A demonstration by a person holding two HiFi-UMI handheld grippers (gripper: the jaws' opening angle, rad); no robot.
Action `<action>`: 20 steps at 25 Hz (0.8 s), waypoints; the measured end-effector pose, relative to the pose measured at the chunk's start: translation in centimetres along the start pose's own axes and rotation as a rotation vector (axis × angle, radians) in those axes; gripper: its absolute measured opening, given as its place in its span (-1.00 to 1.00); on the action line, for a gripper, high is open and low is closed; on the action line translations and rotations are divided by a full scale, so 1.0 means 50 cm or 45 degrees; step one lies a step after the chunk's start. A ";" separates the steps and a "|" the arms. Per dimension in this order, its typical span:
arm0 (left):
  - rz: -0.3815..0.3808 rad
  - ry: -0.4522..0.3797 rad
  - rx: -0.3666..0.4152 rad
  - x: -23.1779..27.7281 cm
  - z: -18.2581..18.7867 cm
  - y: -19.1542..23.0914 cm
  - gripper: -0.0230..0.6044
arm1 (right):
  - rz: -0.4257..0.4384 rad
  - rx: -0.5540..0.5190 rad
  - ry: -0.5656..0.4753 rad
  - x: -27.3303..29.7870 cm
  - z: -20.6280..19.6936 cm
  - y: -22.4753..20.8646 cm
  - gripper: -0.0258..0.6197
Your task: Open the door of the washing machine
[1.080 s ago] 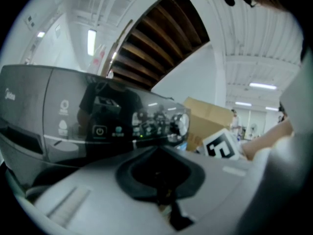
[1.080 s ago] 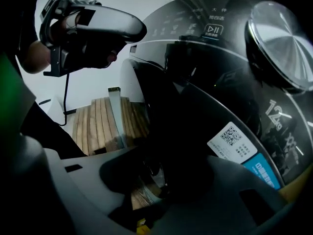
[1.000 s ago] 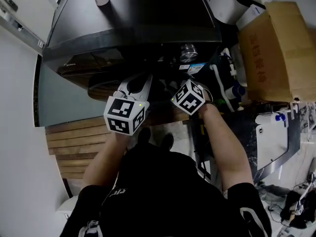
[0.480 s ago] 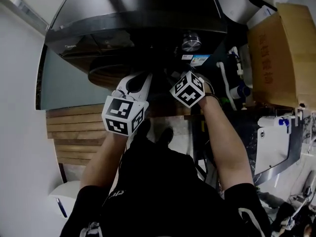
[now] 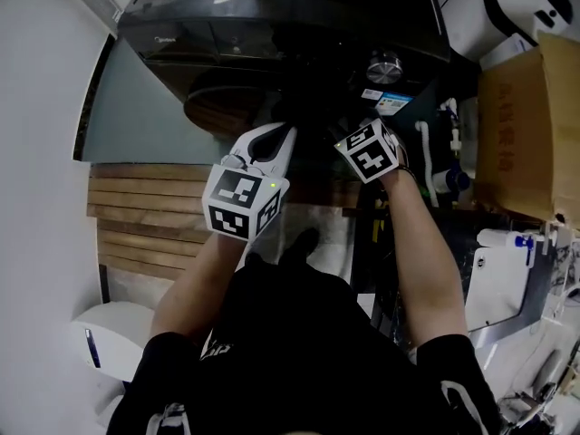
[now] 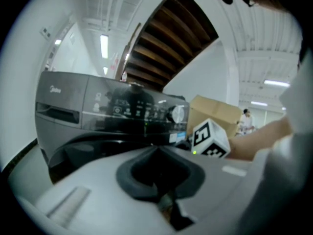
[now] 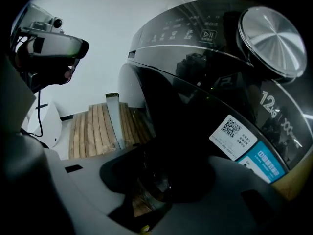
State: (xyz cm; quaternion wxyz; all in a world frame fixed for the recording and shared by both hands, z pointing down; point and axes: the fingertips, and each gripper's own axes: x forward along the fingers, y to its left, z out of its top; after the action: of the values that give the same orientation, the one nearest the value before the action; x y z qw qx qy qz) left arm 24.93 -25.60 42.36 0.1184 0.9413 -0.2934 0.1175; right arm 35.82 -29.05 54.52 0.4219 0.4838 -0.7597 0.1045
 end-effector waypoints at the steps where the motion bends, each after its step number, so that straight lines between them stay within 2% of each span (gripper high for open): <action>1: 0.002 -0.005 -0.001 -0.010 0.001 0.002 -0.90 | -0.005 0.015 0.001 0.000 -0.001 0.001 -0.43; 6: 0.026 -0.012 -0.018 -0.068 -0.011 0.030 -0.90 | -0.067 0.065 -0.002 0.003 0.002 -0.002 -0.39; 11: 0.037 -0.006 -0.036 -0.117 -0.025 0.049 -0.90 | -0.082 0.068 0.031 -0.001 -0.005 0.004 -0.38; 16: 0.060 -0.021 -0.046 -0.148 -0.025 0.088 -0.90 | 0.033 0.105 -0.028 -0.047 -0.018 0.112 -0.43; 20: 0.048 -0.018 -0.035 -0.185 -0.043 0.077 -0.90 | -0.038 0.182 -0.048 -0.069 -0.031 0.156 -0.43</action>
State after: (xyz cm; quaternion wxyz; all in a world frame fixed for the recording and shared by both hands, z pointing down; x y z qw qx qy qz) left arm 14.95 -23.21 42.32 0.1271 0.9347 -0.3135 0.1088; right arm 30.86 -21.97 54.88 0.3735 0.5256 -0.7508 0.1430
